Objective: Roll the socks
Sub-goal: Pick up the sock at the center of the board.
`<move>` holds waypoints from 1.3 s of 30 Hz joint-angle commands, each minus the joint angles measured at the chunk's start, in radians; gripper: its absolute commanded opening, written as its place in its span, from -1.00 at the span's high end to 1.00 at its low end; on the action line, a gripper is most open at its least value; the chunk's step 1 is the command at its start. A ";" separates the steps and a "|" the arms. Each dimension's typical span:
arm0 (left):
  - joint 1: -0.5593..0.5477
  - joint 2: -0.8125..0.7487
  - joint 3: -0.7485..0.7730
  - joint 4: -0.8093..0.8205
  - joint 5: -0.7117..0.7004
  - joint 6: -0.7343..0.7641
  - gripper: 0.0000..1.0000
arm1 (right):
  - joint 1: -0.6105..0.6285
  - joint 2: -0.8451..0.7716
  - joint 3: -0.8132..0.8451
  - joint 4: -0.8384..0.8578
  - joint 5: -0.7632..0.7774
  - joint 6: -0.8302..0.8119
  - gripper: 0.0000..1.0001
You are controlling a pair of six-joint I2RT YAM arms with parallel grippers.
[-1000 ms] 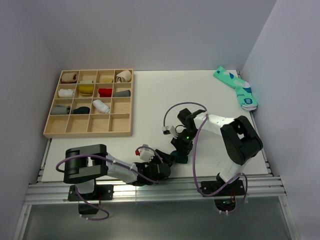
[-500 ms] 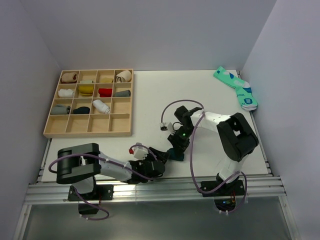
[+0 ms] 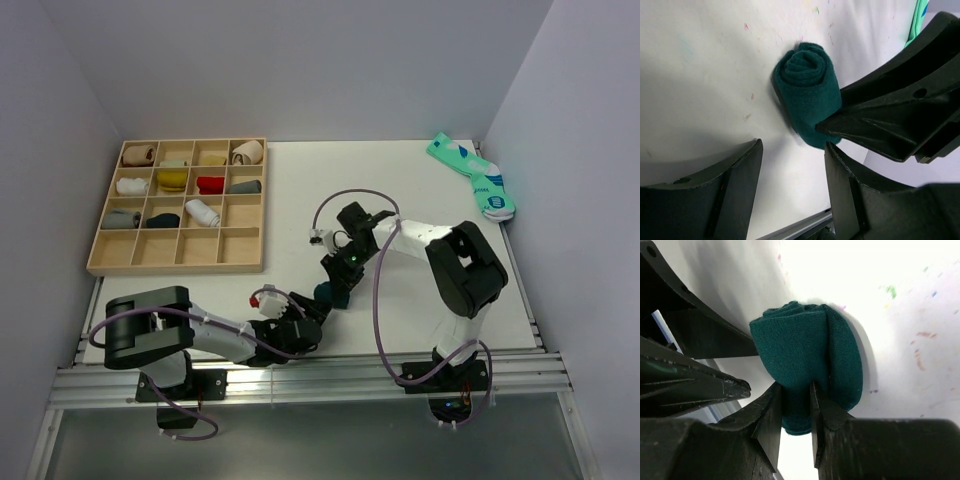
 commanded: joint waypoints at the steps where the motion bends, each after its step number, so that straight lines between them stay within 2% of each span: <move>1: 0.036 0.002 -0.068 -0.155 -0.007 -0.400 -0.19 | 0.008 0.035 0.024 0.098 0.071 0.017 0.89; 6: 0.100 -0.023 -0.059 -0.158 -0.001 -0.331 -0.18 | 0.011 0.044 0.023 0.108 0.062 0.026 0.90; 15: 0.197 0.026 -0.034 -0.051 0.050 -0.243 -0.18 | 0.009 0.038 0.021 0.117 0.062 0.031 0.90; 29: 0.165 0.123 0.006 0.012 0.119 -0.245 -0.18 | 0.011 0.041 0.034 0.119 0.056 0.043 0.91; 39: 0.165 0.120 0.055 -0.087 0.189 -0.206 -0.18 | 0.012 0.046 0.044 0.108 0.033 0.040 0.91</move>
